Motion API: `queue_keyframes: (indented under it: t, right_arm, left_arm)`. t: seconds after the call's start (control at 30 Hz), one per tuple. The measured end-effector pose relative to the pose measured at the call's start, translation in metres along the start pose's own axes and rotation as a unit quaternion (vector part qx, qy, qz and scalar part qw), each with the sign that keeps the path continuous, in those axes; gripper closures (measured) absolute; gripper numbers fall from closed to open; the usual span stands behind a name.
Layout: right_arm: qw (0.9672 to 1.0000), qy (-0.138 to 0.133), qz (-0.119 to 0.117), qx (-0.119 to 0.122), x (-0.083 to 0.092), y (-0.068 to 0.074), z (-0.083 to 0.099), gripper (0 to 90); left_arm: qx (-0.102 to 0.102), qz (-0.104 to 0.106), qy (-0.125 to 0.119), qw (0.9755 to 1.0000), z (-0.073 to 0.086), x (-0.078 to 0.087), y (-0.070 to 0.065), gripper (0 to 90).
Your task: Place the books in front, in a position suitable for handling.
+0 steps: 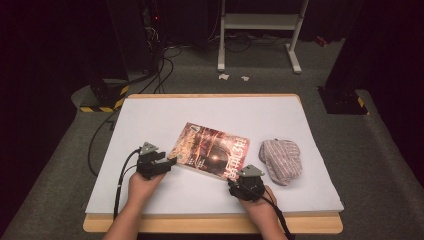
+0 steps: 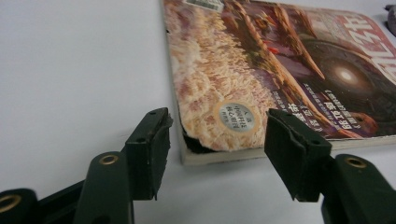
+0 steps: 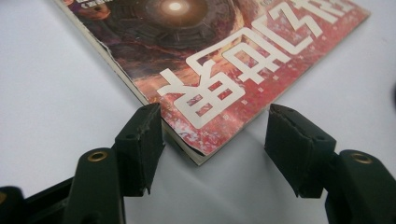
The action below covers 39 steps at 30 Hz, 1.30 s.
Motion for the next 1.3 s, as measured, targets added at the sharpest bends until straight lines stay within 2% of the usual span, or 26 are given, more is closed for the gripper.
queue_keyframes:
  t: [0.1, 0.13, 0.2, 0.23, 0.33, 0.43, 0.5, 0.57, 0.6, 0.67, 0.7, 0.77, 0.8, 0.83, 0.87, 0.93, 1.1, 1.3]
  right_arm:
    - [0.9997, 0.000, 0.018, -0.015, 0.000, -0.013, -0.001, 40.1]
    - [0.9994, 0.000, 0.025, -0.022, 0.001, -0.018, -0.001, 41.4]
    - [0.9985, 0.000, 0.039, -0.038, 0.004, -0.027, 0.001, 44.0]
    - [0.9981, -0.003, 0.047, -0.040, 0.006, -0.031, 0.001, 44.7]
    - [0.9973, -0.016, 0.053, -0.048, 0.015, -0.037, 0.002, 44.3]
    - [0.9970, -0.033, 0.052, -0.047, 0.023, -0.037, -0.003, 43.8]
    - [0.9971, -0.043, 0.046, -0.043, 0.025, -0.033, -0.006, 43.3]
    - [0.9973, -0.049, 0.038, -0.039, 0.024, -0.028, -0.009, 42.8]
    - [0.9974, -0.051, 0.032, -0.038, 0.023, -0.025, -0.010, 42.5]
    - [0.9978, -0.054, 0.022, -0.033, 0.019, -0.019, -0.013, 41.8]
    - [0.9980, -0.053, 0.019, -0.028, 0.016, -0.016, -0.014, 41.6]
    - [0.9984, -0.047, 0.015, -0.029, 0.008, -0.013, -0.018, 41.4]
    - [0.9983, -0.041, 0.015, -0.038, 0.006, -0.014, -0.019, 41.4]
    - [0.9983, -0.041, 0.015, -0.038, 0.006, -0.014, -0.019, 41.4]
    - [0.9980, -0.037, 0.013, -0.049, 0.005, -0.016, -0.021, 42.6]
    - [0.9979, -0.030, 0.026, -0.051, 0.006, -0.021, -0.018, 46.2]
    - [0.9969, 0.009, 0.036, -0.070, 0.000, -0.033, -0.005, 55.5]
    - [0.9968, 0.011, 0.049, -0.062, -0.012, -0.034, -0.018, 55.7]
  left_arm:
    - [-0.012, 0.018, 0.027, 0.9994, 0.002, -0.007, -0.008, 45.5]
    - [-0.025, 0.015, 0.030, 0.9991, 0.002, -0.006, -0.011, 45.5]
    - [-0.036, 0.018, 0.033, 0.9987, 0.003, -0.003, -0.019, 46.5]
    - [-0.043, 0.018, 0.035, 0.9983, 0.004, -0.002, -0.024, 47.3]
    - [-0.071, 0.035, 0.042, 0.9960, 0.011, -0.002, -0.047, 49.6]
    - [-0.104, 0.063, 0.042, 0.9916, 0.016, -0.001, -0.077, 50.2]
    - [-0.134, 0.083, 0.043, 0.9866, 0.018, -0.002, -0.097, 50.1]
    - [-0.151, 0.086, 0.043, 0.9839, 0.019, -0.002, -0.107, 49.3]
    - [-0.149, 0.092, 0.038, 0.9838, 0.019, 0.000, -0.109, 48.9]
    - [-0.132, 0.105, 0.027, 0.9853, 0.017, 0.004, -0.108, 49.6]
    - [-0.130, 0.103, 0.025, 0.9858, 0.017, 0.006, -0.105, 50.0]
    - [-0.124, 0.090, 0.012, 0.9881, 0.015, 0.011, -0.097, 50.3]
    - [-0.121, 0.082, 0.007, 0.9892, 0.014, 0.013, -0.092, 50.5]
    - [-0.121, 0.082, 0.007, 0.9892, 0.014, 0.013, -0.092, 50.5]
    - [-0.108, 0.070, -0.004, 0.9916, 0.012, 0.017, -0.082, 50.5]
    - [-0.097, 0.062, -0.012, 0.9933, 0.011, 0.020, -0.074, 50.5]
    - [-0.087, 0.048, -0.016, 0.9949, 0.010, 0.021, -0.063, 50.2]
    - [-0.090, 0.037, -0.017, 0.9951, 0.010, 0.019, -0.058, 48.9]
Point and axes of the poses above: each handheld gripper's, and its own axes: x roughly backward along the jaws, z roughly out of its underside, y roughly to its left, the point moved 5 cm from there along -x, roughly forward along the jaws, and after that the axes turned 6 degrees about -x, right-handed, at the moved point
